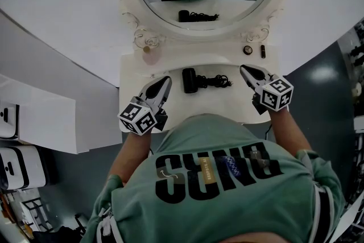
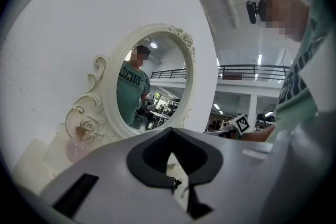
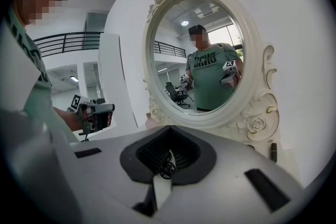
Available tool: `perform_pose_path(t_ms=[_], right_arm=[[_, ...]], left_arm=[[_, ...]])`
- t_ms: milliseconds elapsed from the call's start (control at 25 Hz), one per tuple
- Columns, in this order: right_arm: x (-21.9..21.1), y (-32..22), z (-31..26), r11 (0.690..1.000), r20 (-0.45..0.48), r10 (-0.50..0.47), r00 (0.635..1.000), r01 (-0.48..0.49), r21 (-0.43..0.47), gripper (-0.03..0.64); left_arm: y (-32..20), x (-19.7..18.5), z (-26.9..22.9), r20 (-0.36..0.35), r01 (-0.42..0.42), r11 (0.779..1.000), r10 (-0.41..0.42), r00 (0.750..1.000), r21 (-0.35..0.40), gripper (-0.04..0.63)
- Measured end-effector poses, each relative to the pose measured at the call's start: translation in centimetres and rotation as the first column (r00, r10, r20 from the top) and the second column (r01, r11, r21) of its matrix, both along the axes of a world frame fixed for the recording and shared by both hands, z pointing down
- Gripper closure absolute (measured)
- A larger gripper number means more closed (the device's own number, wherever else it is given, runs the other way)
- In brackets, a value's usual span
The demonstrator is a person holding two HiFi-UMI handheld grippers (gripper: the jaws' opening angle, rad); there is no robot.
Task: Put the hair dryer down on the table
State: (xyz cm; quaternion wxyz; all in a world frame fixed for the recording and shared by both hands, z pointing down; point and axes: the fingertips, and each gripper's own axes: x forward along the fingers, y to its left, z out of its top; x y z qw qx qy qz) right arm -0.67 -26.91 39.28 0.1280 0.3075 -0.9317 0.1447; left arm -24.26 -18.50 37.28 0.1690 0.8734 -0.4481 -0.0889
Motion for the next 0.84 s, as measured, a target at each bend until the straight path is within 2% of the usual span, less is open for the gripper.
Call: perform_pose_path(t_ms=[840], right_arm=[[-0.35,0.49,0.03,1.0,-0.026,-0.029,0.999,0.03,0.01,0.624]], left_arm=[[0.17,0.51,0.24,0.015,-0.02,1.0,0.021,1.0,-0.011,0.588]])
